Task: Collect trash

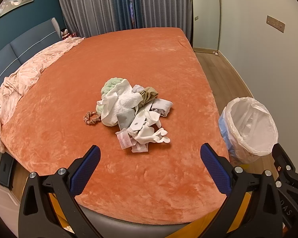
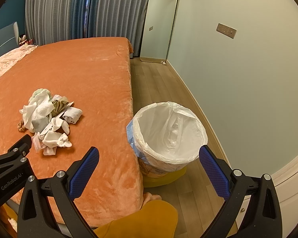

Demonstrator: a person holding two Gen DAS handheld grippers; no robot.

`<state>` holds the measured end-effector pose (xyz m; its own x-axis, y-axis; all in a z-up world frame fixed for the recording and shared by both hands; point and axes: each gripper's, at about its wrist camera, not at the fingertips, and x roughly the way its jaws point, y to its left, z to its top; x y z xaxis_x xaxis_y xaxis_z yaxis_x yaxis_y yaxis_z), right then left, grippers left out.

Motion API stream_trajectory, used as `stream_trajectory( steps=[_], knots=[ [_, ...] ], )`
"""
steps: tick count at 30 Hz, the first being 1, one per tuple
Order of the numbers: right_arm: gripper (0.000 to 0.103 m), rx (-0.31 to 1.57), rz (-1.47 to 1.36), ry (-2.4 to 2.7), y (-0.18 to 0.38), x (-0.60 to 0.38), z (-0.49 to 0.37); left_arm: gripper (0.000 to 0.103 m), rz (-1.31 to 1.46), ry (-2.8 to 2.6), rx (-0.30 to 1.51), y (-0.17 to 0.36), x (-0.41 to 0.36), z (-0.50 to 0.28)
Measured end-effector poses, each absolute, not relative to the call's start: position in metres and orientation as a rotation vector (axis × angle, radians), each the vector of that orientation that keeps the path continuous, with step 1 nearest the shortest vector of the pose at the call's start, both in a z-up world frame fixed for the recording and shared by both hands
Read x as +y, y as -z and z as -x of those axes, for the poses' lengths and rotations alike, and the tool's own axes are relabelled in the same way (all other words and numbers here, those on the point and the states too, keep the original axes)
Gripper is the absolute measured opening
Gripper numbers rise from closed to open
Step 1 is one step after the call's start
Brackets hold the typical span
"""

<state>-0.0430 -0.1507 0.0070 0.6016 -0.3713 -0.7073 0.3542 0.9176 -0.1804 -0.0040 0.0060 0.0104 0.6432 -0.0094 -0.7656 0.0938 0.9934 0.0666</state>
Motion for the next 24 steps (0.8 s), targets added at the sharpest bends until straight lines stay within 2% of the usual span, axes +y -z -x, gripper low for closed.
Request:
stream_trajectory(
  steps=[15,24],
  knots=[
    [0.096,0.788,0.003,0.463,-0.007,-0.146,0.043,0.096,-0.125,0.148,0.824,-0.004,0.013,-0.002],
    [0.096,0.769,-0.026,0.464,0.004,-0.131,0.021,0.096,-0.04,0.141,0.862,0.013,0.065,-0.039]
  ],
)
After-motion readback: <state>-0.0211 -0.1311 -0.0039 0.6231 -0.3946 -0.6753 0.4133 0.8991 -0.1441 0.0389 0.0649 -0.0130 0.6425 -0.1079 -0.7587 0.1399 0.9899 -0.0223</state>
